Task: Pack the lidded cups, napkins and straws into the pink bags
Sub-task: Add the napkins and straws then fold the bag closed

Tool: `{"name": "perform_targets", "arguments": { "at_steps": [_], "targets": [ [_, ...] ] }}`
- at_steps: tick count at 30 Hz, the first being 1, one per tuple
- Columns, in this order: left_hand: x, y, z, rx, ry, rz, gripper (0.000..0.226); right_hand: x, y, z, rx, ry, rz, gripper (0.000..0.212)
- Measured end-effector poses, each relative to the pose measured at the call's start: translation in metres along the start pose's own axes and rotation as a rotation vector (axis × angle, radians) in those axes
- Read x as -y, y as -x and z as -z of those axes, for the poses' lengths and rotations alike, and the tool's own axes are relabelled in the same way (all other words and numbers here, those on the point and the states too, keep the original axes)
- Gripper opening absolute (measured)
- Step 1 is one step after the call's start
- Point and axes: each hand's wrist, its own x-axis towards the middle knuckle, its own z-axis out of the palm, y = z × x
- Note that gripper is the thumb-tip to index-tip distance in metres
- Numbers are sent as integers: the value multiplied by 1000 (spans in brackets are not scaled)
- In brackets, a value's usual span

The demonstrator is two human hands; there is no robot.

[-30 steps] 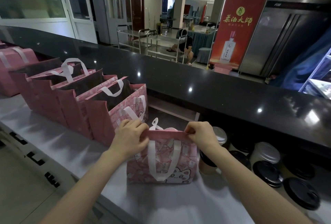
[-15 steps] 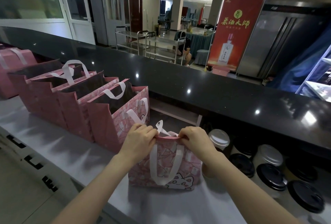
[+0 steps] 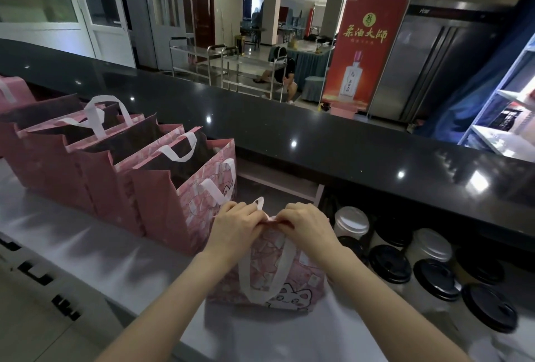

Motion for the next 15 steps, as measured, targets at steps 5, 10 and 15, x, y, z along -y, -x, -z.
{"name": "perform_targets", "arguments": {
  "at_steps": [5,10,15],
  "targets": [
    [43,11,22,93,65,67,29,-32,14,29,92,2,-110,23],
    [57,29,34,43,98,38,20,-52,32,42,163,-153,-249,23],
    [53,38,28,-87,37,21,22,-46,25,27,-23,-116,-293,11]
  ]
}}
